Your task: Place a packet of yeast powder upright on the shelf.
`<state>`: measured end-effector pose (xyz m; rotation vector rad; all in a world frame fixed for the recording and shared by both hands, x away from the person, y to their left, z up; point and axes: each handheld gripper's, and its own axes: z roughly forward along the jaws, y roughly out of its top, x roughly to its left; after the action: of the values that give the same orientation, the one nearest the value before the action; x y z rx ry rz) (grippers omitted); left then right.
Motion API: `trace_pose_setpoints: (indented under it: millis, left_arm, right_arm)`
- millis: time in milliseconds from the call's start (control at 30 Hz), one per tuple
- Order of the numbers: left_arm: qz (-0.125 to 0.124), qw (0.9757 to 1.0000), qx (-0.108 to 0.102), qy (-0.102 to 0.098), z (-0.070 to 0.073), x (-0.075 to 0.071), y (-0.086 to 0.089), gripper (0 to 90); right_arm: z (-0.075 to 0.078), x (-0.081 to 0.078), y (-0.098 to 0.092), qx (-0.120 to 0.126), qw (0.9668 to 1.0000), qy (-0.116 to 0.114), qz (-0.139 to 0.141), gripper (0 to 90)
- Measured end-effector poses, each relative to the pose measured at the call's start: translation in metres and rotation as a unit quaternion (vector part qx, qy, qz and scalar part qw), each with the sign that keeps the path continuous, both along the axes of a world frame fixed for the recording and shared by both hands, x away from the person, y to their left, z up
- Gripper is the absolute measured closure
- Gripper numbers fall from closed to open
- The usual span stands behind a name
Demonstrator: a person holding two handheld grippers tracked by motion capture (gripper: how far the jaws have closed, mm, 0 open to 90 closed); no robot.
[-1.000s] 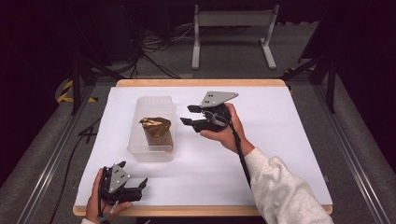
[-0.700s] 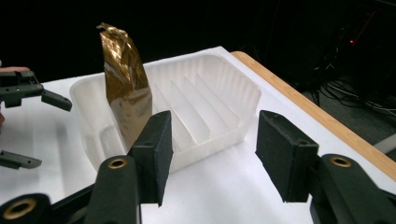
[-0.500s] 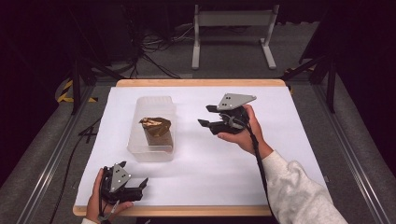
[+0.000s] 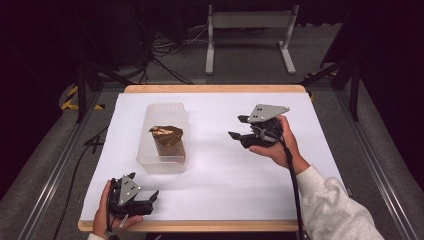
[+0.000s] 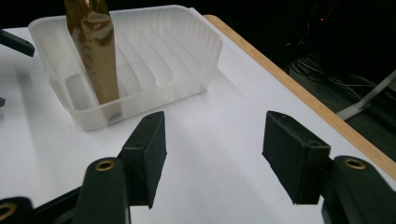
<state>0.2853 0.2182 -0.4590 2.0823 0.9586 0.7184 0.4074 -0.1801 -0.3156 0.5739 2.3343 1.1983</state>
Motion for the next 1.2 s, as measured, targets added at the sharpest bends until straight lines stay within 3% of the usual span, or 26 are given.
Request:
trace_pose_setpoints:
  millis: [500, 1200]
  left_arm:
    - [0.001, 1.0000, 0.001, 0.000, 0.000, 0.000, 0.000, 6.4]
    - [0.000, 1.0000, 0.002, 0.003, 0.000, 0.000, -0.001, 6.5]
  right_arm:
    - [-0.009, -0.007, -0.022, -0.033, 0.9991, -0.009, -0.027, 33.7]
    - [-0.043, -0.020, -0.055, -0.065, 0.9964, 0.000, -0.054, 26.5]
